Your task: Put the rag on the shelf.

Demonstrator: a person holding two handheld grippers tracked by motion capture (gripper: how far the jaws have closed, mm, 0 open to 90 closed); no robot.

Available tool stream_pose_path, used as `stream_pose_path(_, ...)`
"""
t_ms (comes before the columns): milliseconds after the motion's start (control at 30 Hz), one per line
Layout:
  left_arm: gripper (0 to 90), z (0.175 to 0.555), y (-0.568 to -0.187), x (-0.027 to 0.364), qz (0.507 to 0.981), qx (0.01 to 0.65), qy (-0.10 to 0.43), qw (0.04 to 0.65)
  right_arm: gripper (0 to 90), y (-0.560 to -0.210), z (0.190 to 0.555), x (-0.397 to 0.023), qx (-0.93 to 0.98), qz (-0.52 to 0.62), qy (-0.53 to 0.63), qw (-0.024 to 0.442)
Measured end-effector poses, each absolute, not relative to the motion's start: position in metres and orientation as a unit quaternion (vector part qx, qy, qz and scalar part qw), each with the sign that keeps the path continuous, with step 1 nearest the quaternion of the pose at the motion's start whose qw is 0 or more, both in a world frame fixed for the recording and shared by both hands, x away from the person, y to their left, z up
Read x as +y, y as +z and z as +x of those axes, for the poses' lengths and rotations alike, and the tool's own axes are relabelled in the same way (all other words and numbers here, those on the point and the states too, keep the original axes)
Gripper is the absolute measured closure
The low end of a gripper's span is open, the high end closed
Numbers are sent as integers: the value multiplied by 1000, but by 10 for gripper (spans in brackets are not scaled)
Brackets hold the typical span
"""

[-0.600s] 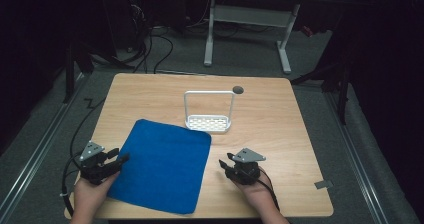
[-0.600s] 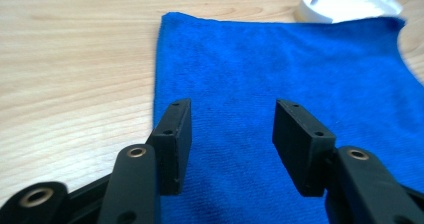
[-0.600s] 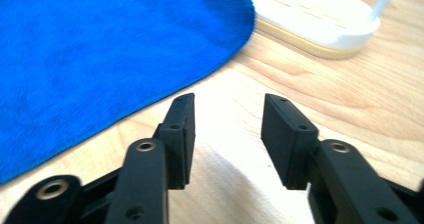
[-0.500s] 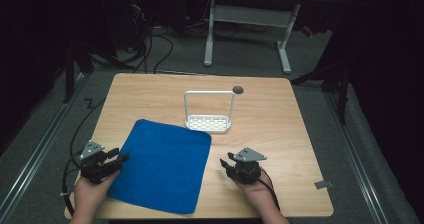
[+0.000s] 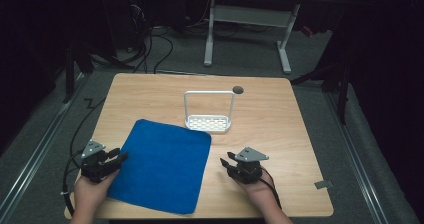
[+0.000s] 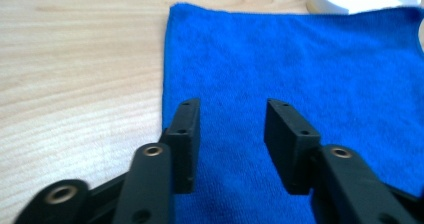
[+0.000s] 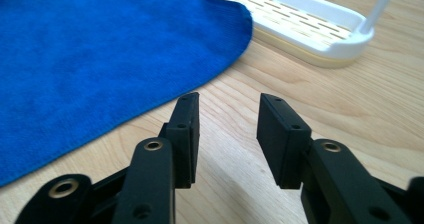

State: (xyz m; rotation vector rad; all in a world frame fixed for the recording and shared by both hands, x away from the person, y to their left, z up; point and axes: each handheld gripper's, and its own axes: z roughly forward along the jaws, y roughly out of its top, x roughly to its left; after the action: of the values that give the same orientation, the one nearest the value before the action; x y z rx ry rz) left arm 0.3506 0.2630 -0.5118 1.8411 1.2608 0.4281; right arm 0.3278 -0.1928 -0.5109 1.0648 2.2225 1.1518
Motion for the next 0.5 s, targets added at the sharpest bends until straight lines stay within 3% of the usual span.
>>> stream_pose_path(300,852,337,-521,255,776,480,160,377,837,-514,338,-153,827,329,420,177)
stream_pose_path(500,861,329,-528,244,800,460,156,352,849,-530,346,-108,869,282,378,150)
